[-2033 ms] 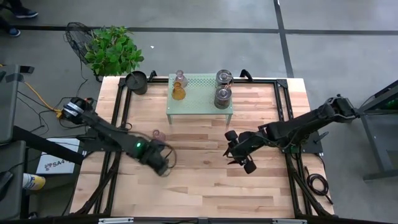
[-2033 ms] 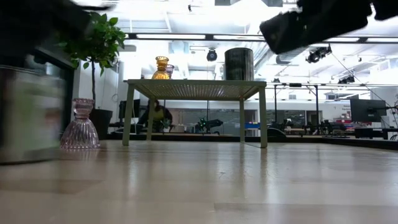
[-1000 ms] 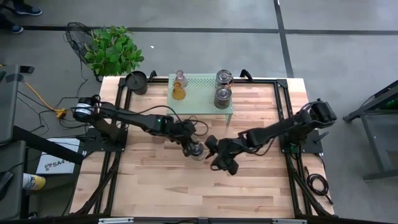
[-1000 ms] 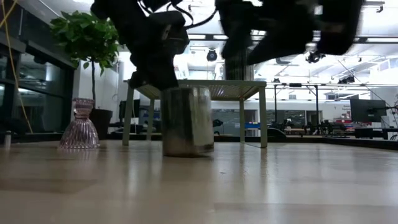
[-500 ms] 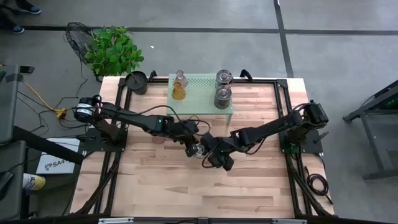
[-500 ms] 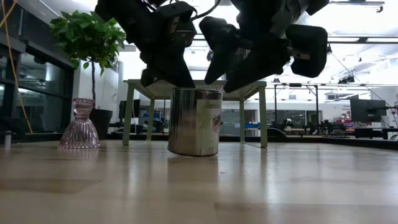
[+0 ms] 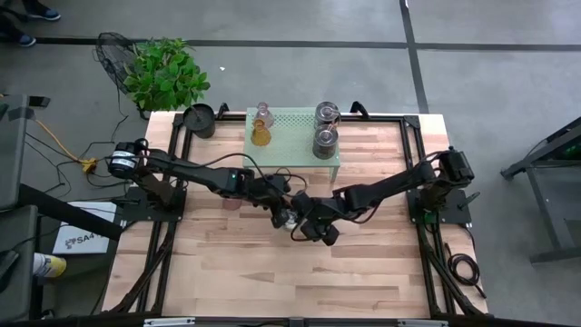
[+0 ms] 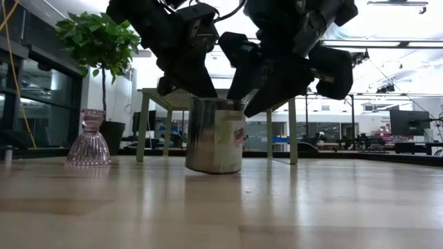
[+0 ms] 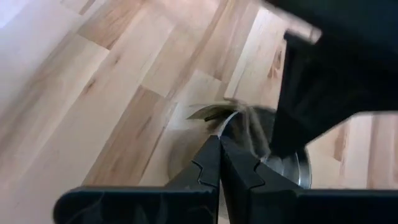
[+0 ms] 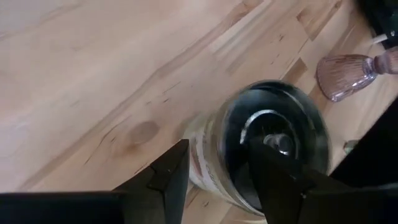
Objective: Pick & Place candle stick holders
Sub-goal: Put the scented candle on the shelf
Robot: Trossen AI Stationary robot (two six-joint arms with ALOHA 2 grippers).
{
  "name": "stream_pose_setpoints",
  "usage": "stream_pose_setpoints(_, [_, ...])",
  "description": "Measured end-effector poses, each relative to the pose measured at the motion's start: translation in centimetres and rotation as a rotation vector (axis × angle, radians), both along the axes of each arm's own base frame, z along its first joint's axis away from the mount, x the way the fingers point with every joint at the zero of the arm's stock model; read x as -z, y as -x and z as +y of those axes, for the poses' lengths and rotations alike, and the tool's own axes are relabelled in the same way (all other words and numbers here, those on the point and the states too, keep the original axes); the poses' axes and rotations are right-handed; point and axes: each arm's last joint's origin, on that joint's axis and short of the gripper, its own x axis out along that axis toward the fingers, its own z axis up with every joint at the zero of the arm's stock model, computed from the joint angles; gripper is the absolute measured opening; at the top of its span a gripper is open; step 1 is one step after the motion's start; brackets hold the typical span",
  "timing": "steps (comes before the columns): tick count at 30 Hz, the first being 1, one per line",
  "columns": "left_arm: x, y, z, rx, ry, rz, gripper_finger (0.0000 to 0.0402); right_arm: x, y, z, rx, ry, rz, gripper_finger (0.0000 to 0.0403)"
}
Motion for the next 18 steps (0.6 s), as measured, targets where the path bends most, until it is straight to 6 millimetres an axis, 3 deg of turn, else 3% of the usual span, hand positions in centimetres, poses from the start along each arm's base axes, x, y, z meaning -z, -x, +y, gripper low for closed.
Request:
stream_pose_setpoints(7, [-0.19, -0.03, -0.02, 0.001, 0.004, -0.011, 0.0, 0.26, 0.03, -0.08, 0.027, 0.039, 0.009, 0.0147])
stream_pose_setpoints(18, [-0.18, -0.02, 0.07, -0.023, -0.018, -0.011, 0.0001, 0.36, 0.21, -0.18, 0.041, 0.058, 0.029, 0.0091])
